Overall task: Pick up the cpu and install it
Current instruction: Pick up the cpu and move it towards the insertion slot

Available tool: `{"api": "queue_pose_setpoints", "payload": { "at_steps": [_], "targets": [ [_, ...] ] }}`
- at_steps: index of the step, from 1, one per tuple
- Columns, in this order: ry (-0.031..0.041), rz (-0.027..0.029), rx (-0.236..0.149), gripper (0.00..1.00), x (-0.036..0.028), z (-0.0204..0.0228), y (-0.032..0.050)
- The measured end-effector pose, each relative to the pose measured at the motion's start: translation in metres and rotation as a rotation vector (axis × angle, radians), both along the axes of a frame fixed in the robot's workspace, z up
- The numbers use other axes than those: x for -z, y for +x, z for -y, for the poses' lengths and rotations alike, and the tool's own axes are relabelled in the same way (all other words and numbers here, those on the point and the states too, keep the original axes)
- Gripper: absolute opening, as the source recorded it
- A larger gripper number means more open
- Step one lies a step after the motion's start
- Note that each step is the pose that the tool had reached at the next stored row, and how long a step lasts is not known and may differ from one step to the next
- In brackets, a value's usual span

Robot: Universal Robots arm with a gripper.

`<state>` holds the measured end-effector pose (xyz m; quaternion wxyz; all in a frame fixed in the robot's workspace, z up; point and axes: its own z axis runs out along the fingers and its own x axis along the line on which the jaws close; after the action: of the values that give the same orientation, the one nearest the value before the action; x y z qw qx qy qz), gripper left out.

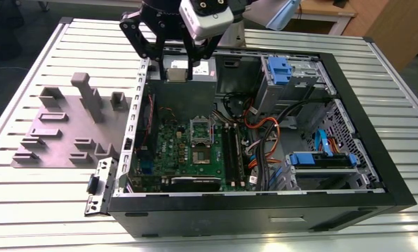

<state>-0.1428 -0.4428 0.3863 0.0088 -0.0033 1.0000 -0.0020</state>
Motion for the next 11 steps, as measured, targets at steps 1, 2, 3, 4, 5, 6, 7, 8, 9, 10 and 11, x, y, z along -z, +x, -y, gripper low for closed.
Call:
{"api": "queue_pose_setpoints", "payload": {
  "at_steps": [1,2,3,4,5,6,7,8,9,10,11],
  "targets": [
    [0.0001,0.0000,0.000,0.47,0.0000,0.0000,0.0004],
    [0.0001,0.0000,0.000,0.47,0.0001,0.0000,0.0008],
    [0.0000,0.0000,0.000,0.47,0.0000,0.0000,0.0012],
    [0.0000,0.0000,0.000,0.47,0.0000,0.0000,0.0017],
    [0.0000,0.0000,0.000,0.47,0.0000,0.0000,0.0021],
    [0.0000,0.0000,0.000,0.47,0.0000,0.0000,0.0026],
    [0.0001,0.0000,0.000,0.47,0.0000,0.0000,0.0031],
    [0.0000,0.0000,0.000,0.47,0.0000,0.0000,0.0037],
    [0.0000,0.0000,0.000,0.47,0.0000,0.0000,0.0043],
    [0.0000,0.0000,0.000,0.47,0.0000,0.0000,0.0051],
    [0.0000,0.0000,0.000,0.47,0.0000,0.0000,0.0059]
  ]
}}
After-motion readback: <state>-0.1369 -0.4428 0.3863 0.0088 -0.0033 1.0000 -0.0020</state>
